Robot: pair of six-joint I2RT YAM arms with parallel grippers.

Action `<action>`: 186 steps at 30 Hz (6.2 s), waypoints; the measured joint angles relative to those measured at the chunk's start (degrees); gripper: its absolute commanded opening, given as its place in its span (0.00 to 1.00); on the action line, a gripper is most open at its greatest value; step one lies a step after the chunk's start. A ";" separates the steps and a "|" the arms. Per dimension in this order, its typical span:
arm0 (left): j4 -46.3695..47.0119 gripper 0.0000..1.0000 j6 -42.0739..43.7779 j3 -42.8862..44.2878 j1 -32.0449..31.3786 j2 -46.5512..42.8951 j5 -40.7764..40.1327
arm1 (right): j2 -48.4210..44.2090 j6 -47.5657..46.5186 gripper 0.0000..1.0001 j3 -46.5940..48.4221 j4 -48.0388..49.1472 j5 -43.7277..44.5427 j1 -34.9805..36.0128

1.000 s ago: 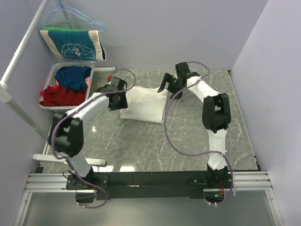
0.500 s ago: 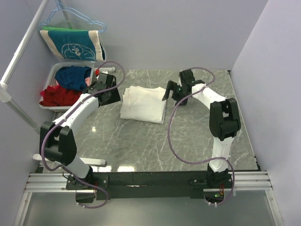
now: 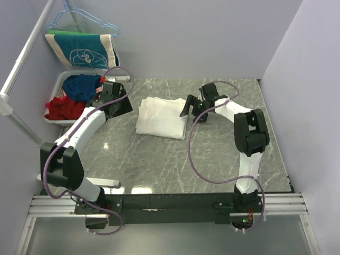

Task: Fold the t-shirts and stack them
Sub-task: Neatly place the folded tshirt to the corner

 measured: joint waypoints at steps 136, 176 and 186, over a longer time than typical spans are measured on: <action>-2.95 0.59 2.69 23.39 4.96 24.11 8.68 | 31.82 -18.80 0.59 57.02 -26.53 38.49 -18.14; -0.39 0.60 3.04 20.11 4.96 20.22 9.70 | 12.20 -10.56 0.60 26.34 -32.20 33.18 -21.81; 0.28 0.60 3.21 17.90 4.96 19.06 9.97 | 6.54 -8.85 0.66 26.51 -31.34 38.36 -22.27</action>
